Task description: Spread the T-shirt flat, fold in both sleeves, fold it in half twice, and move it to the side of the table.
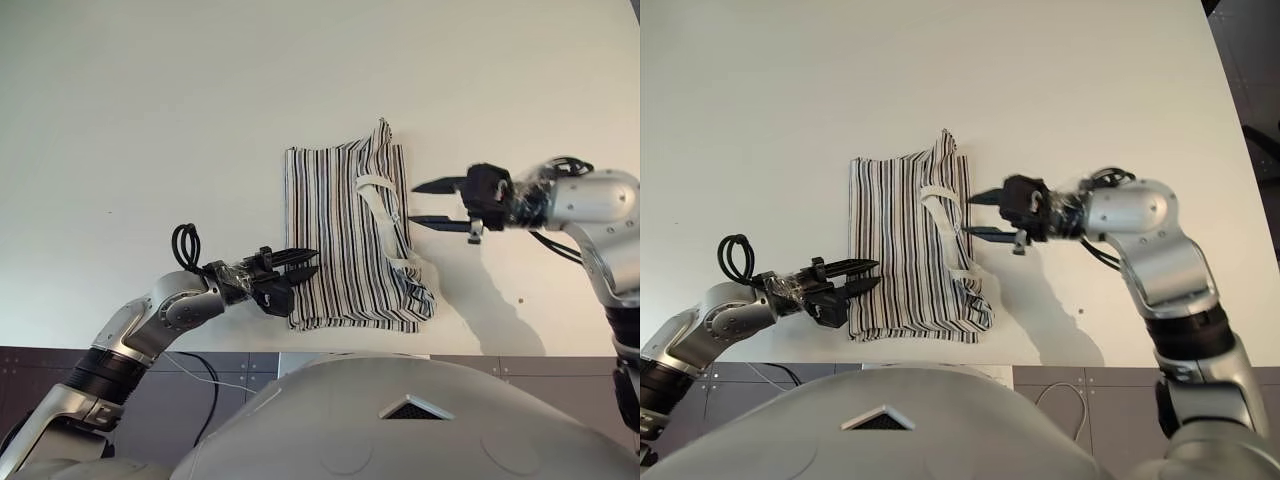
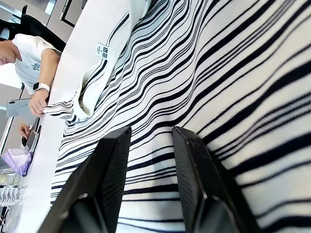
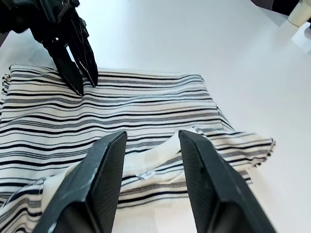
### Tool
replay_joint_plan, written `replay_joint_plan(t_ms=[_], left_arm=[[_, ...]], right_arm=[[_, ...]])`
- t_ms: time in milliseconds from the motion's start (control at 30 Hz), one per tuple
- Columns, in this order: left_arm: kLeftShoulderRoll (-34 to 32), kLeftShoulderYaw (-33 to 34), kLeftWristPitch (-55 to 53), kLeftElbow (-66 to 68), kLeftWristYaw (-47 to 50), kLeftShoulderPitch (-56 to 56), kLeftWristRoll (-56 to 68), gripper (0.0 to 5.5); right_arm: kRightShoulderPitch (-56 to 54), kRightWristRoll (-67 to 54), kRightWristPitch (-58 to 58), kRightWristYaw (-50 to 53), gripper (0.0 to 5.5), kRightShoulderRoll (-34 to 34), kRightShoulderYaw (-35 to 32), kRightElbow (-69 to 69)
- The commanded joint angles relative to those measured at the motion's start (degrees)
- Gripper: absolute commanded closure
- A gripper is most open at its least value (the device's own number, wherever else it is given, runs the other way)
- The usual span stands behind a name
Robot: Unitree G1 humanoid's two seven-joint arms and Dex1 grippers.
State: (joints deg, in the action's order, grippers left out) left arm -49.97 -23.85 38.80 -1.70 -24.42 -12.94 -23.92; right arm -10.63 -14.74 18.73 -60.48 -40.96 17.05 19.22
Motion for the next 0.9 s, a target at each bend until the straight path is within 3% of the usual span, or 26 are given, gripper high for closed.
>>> replay_joint_plan(t_ms=[33, 267, 400, 633, 900], left_arm=[[-1.6, -2.8, -4.6, 6.0, -5.6, -1.1, -6.2, 3.92], [-1.0, -3.9, -4.1, 5.7, -6.7, 0.4, -5.7, 3.92], [-1.2, -3.7, -5.0, 4.3, -7.1, 0.0, -5.2, 3.92], [-1.1, -3.5, -6.0, 5.4, -4.5, -2.9, -6.9, 3.92], [-2.6, -4.2, -5.9, 8.6, -3.3, -3.1, -9.4, 3.92]], right_arm=[[-5.4, 5.0, -1.4, -1.8, 3.54, 3.7, 6.3, -9.1], [-11.6, 12.7, -9.3, -7.1, 3.54, 9.9, 15.1, -28.3], [-12.4, 19.4, -17.0, -7.1, 3.54, 8.2, 17.7, -34.2], [-6.5, 18.5, -21.8, -11.1, 3.54, -5.5, 11.6, -32.7], [-2.2, 12.4, -17.1, -9.0, 3.54, -7.2, 2.4, -31.4]])
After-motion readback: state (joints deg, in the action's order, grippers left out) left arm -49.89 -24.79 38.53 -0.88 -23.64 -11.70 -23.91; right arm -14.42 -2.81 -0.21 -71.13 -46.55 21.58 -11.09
